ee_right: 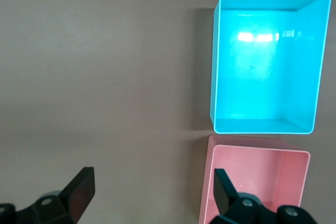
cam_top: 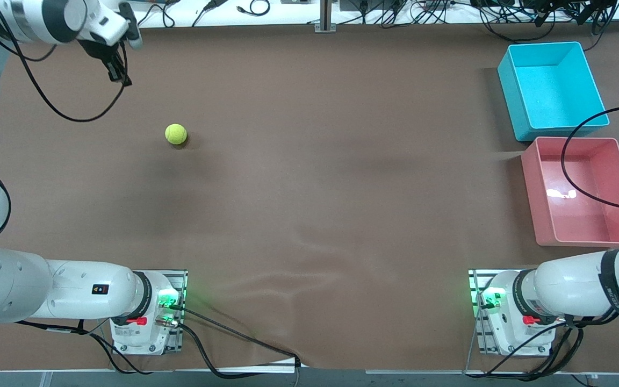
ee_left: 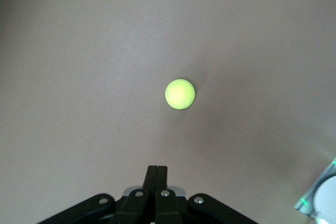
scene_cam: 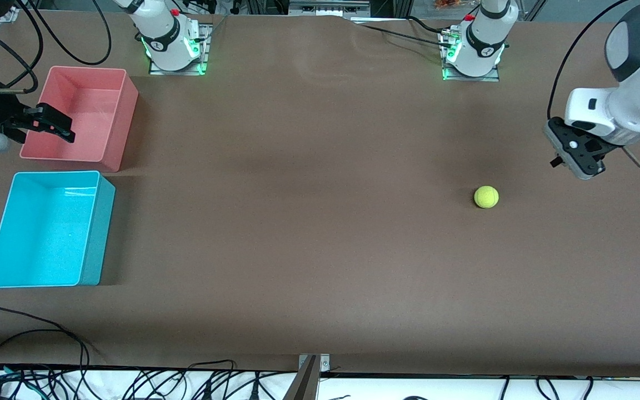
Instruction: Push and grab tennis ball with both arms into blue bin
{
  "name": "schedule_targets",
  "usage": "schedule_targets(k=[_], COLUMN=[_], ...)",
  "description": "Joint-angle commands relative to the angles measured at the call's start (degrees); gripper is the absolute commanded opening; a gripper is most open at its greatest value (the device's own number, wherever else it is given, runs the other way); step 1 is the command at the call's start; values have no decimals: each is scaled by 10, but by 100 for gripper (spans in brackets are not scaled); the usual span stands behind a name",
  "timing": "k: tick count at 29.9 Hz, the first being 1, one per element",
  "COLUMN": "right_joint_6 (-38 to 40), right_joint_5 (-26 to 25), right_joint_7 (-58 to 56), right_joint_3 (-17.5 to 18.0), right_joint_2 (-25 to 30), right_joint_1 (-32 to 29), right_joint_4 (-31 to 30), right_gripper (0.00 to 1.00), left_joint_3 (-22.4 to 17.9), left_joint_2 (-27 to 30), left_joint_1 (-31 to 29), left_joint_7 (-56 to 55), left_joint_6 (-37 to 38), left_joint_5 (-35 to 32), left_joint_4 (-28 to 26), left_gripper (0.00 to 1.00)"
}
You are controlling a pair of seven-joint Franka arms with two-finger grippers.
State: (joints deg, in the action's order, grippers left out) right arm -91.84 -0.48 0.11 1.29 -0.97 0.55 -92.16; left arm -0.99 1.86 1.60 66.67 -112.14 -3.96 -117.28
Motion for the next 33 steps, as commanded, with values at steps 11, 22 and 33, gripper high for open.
schedule_targets(k=[11,22,33], right_joint_6=[9,9,9], right_joint_5=[3,3,3], right_joint_7=[-7,-7,-6], right_joint_3=[3,2,2], right_joint_2=[-5,-5,-5], right_joint_1=[-5,-5,-5], right_joint_4=[14,13,13], right_gripper=[100,100,100], left_joint_3=[-9,-11,-11], left_joint_2=[-37,-115,-174], left_joint_1=[-16,-44,-47], left_joint_7=[134,201,202], left_joint_6=[-133,-249,-317], left_joint_5=[4,53,67], left_joint_4=[-97,-125,-124], left_gripper=[0,0,0])
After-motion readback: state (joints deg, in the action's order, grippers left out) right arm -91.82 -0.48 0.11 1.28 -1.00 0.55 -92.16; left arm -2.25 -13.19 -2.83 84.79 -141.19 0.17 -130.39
